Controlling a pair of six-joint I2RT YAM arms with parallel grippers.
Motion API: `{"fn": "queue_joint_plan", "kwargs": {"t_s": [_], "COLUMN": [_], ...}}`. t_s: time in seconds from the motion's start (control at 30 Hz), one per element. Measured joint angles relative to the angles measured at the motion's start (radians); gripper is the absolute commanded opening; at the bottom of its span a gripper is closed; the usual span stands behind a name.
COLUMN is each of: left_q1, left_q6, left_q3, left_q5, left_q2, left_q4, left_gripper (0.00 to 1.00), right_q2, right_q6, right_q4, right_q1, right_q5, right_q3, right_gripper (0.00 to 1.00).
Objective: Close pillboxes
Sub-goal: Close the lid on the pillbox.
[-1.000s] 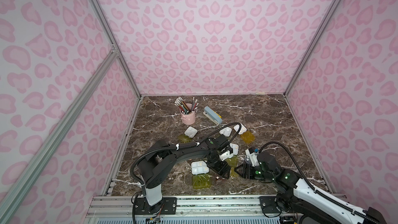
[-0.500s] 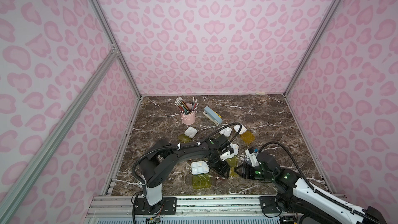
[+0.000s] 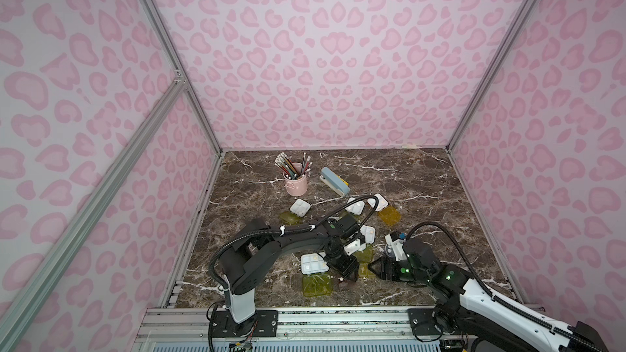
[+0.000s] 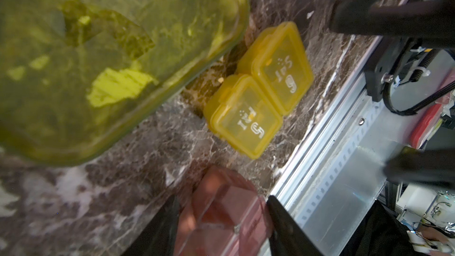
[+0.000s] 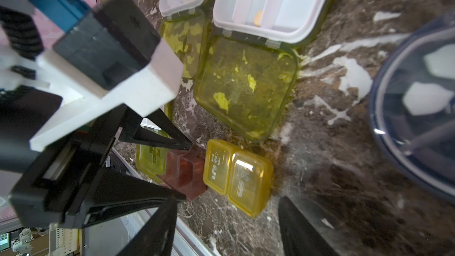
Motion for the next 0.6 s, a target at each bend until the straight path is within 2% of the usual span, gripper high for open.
{"fn": "queue_joint_plan", "kwargs": {"t_s": [0.4, 0.6], "left_q1": [0.011, 0.014], "left_q6": [0.0, 0.0], "left_q3": [-0.019, -0.02], "left_q5": [0.0, 0.0], "left_q2": [0.0, -0.003], "left_q4": [0.022, 0.022], "left_gripper": [0.54, 0.62], "right_q2": [0.026, 0.029], "right_q6": [0.007, 0.007], "right_q4": [0.006, 0.006], "right_q1": [0.0, 0.0], "right_q5": [0.0, 0.0], "right_q3": [0.01, 0.018], "right_gripper": [0.66, 0.66]}}
